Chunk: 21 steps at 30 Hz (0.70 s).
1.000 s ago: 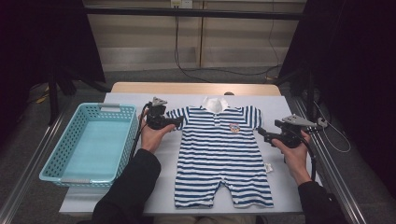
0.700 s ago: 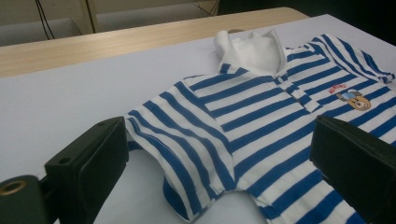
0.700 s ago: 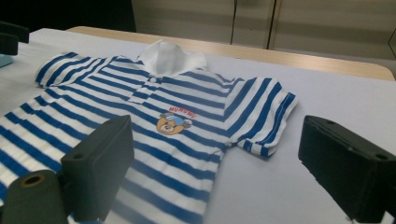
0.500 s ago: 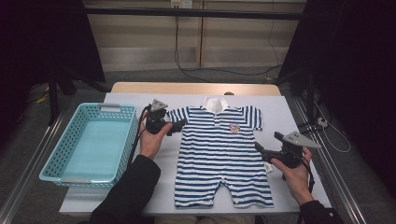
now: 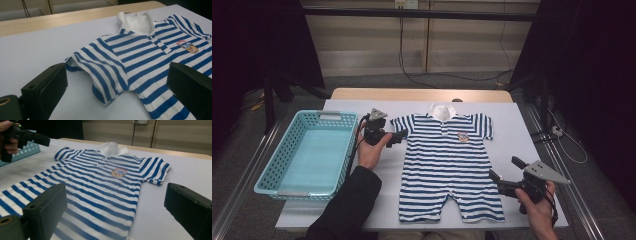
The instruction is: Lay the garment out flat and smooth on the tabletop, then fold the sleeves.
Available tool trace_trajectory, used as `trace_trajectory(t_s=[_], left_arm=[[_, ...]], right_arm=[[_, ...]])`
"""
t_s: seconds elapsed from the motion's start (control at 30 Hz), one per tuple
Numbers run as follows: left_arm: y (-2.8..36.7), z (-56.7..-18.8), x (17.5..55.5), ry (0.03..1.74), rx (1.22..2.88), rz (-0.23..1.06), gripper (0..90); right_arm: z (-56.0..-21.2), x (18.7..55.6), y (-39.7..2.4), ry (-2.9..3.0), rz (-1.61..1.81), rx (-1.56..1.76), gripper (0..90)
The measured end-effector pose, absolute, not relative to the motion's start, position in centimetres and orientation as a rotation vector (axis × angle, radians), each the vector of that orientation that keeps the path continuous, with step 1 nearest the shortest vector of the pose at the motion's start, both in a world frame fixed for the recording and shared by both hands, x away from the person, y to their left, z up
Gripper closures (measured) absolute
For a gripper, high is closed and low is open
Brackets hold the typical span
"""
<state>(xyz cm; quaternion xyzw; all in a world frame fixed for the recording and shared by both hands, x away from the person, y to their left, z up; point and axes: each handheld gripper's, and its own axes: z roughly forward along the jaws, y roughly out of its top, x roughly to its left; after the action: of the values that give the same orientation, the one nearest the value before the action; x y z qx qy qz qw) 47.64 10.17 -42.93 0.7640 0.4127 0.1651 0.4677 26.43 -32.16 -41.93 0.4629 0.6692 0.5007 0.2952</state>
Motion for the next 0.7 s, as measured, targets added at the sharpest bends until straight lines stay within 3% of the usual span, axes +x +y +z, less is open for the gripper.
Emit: trace_trajectory(t_s=[0.5, 0.53, 0.57, 0.7], left_arm=[[10.4, -43.8, 50.5, 1.086, 1.861, 0.398, 6.5], [10.7, -43.7, 50.9, 1.07, 1.931, 0.43, 6.5], [10.4, -43.9, 51.1, 1.103, 1.877, 0.421, 6.6], [10.8, -43.6, 52.4, 1.104, 1.942, 0.437, 10.9]], right_arm=[[-42.3, 24.4, -31.7, 1.783, 1.338, 1.21, 4.4], [-42.3, 24.3, -31.7, 1.796, 1.338, 1.195, 4.4], [-42.3, 24.1, -31.6, 1.801, 1.334, 1.193, 4.3], [-42.3, 23.7, -31.2, 1.824, 1.332, 1.153, 4.4]])
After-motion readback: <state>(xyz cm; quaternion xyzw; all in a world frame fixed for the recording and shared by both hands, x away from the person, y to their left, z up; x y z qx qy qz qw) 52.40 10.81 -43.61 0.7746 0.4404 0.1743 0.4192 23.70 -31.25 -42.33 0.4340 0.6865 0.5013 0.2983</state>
